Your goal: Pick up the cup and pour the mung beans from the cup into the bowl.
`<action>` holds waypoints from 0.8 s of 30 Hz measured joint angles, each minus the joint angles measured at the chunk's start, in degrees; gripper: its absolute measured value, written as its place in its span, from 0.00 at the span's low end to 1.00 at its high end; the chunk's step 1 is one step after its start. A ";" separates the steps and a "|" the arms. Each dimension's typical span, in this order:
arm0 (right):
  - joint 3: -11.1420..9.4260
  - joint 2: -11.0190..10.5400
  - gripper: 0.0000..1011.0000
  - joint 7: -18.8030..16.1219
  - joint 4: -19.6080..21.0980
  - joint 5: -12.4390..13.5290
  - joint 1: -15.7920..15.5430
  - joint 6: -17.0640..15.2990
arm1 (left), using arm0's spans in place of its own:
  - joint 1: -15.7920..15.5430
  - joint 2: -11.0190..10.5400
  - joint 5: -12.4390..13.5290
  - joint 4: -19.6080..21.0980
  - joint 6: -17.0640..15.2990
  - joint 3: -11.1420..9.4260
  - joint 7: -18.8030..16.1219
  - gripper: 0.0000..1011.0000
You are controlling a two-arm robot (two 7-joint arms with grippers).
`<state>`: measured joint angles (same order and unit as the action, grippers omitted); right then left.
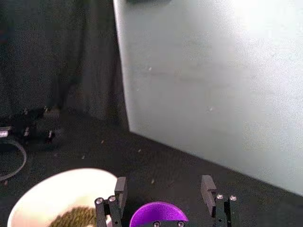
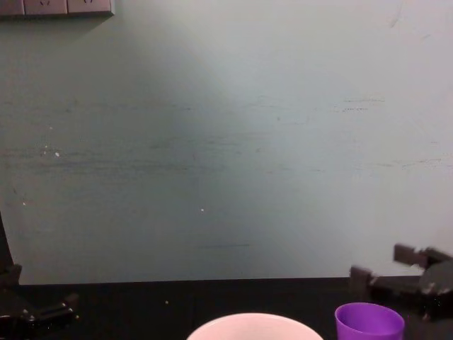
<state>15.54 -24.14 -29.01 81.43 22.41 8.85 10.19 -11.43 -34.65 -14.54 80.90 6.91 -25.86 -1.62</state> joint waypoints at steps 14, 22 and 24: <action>-7.32 2.41 0.99 17.96 11.53 -8.76 -9.17 1.83 | 0.00 0.00 0.00 0.00 0.00 0.00 0.00 0.99; -9.35 5.58 0.99 24.68 10.96 -13.85 -10.09 2.06 | 0.00 0.00 0.00 0.00 0.00 0.00 0.00 0.99; -9.64 6.11 0.99 25.13 10.16 -14.45 -9.82 2.10 | 0.00 0.00 0.00 0.00 0.00 0.00 0.00 0.99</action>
<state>5.91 -18.03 -3.89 91.59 7.96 -0.97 12.28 -11.43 -34.64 -14.55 80.90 6.91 -25.86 -1.62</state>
